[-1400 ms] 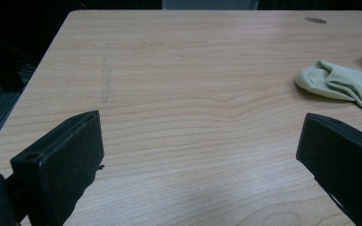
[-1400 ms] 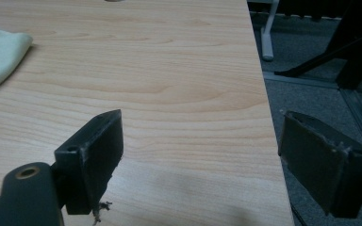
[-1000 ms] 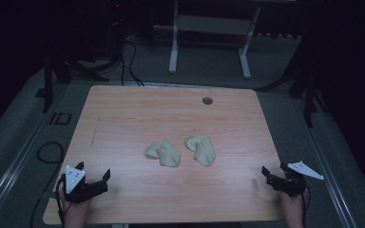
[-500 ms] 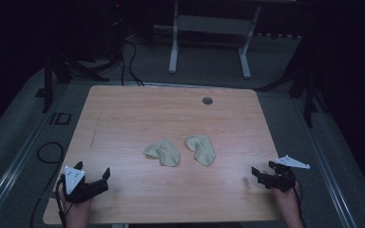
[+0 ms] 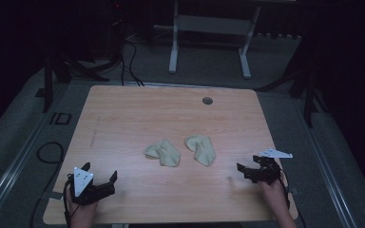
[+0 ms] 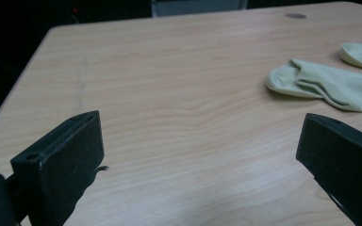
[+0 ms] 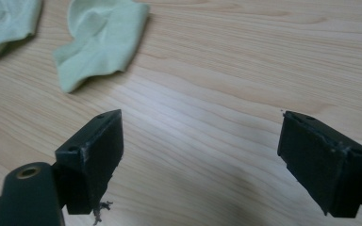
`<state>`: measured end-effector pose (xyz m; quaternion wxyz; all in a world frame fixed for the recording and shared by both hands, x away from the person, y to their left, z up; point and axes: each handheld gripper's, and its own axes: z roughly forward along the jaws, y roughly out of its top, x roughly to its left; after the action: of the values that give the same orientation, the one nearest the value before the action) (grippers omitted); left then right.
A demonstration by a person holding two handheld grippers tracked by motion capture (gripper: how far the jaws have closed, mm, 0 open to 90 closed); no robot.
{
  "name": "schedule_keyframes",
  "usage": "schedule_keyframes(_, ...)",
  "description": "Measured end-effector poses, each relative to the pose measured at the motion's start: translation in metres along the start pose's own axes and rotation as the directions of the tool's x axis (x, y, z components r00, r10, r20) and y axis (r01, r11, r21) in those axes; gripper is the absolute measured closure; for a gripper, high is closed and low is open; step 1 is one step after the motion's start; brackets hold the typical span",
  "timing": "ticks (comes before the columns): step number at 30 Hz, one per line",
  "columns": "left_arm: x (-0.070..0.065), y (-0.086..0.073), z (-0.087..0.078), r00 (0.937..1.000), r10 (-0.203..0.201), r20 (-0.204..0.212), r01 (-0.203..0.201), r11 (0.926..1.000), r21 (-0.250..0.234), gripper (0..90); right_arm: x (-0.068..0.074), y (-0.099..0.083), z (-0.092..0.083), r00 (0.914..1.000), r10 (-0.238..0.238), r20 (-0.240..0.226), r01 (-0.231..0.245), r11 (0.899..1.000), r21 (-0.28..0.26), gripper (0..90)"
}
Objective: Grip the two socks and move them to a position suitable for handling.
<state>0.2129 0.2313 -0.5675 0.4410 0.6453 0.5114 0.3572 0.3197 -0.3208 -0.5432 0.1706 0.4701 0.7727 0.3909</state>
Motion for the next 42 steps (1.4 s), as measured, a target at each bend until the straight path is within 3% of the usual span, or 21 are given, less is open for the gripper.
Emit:
schedule_keyframes(4,-0.005,0.002,0.001,0.9981,-0.048,0.039,0.046,0.9981,0.041,1.3,0.011,0.007,0.009,0.9998,0.002,-0.019,-0.002,1.000,0.012,14.0)
schedule_keyframes(7,-0.006,0.002,0.001,0.9981,-0.047,0.039,0.044,0.9974,0.056,1.3,0.019,0.012,0.015,1.0000,-0.007,-0.003,0.007,1.000,0.014,13.1)
schedule_keyframes(8,-0.007,0.002,0.001,0.9971,-0.052,0.057,0.048,0.9964,0.071,1.3,0.026,0.019,0.021,0.9998,-0.019,0.003,0.019,0.999,0.030,12.8)
schedule_keyframes(11,-0.009,0.002,0.001,0.9970,-0.047,0.061,0.043,0.9960,0.078,1.3,0.034,0.029,0.029,0.9995,-0.015,-0.028,0.015,1.000,0.024,12.9)
schedule_keyframes(18,-0.007,0.002,0.001,0.9954,-0.063,0.072,0.057,0.9948,0.085,1.3,0.057,0.045,0.051,0.9960,-0.064,-0.064,0.066,0.997,0.037,14.2)
schedule_keyframes(24,-0.005,0.002,-0.001,0.9965,-0.064,0.054,0.061,0.9957,0.069,1.3,0.070,0.061,0.069,0.9955,-0.077,-0.056,0.080,0.995,0.055,15.2)
schedule_keyframes(28,-0.006,0.001,0.000,0.9965,-0.056,0.063,0.051,0.9953,0.082,1.3,0.074,0.071,0.082,0.9979,-0.053,-0.036,0.055,0.996,0.066,15.3)
schedule_keyframes(29,-0.006,0.000,0.000,0.9964,-0.057,0.063,0.052,0.9951,0.084,1.3,0.076,0.073,0.085,0.9975,-0.050,-0.050,0.053,0.996,0.068,15.3)
schedule_keyframes(35,-0.006,0.001,0.000,0.9966,-0.054,0.063,0.049,0.9956,0.080,1.3,0.086,0.084,0.103,0.9967,-0.067,-0.047,0.070,0.994,0.079,20.1)
schedule_keyframes(42,-0.006,0.001,0.001,0.9964,-0.054,0.065,0.048,0.9950,0.087,1.3,0.086,0.090,0.126,0.9986,-0.047,-0.026,0.049,0.994,0.100,22.4)
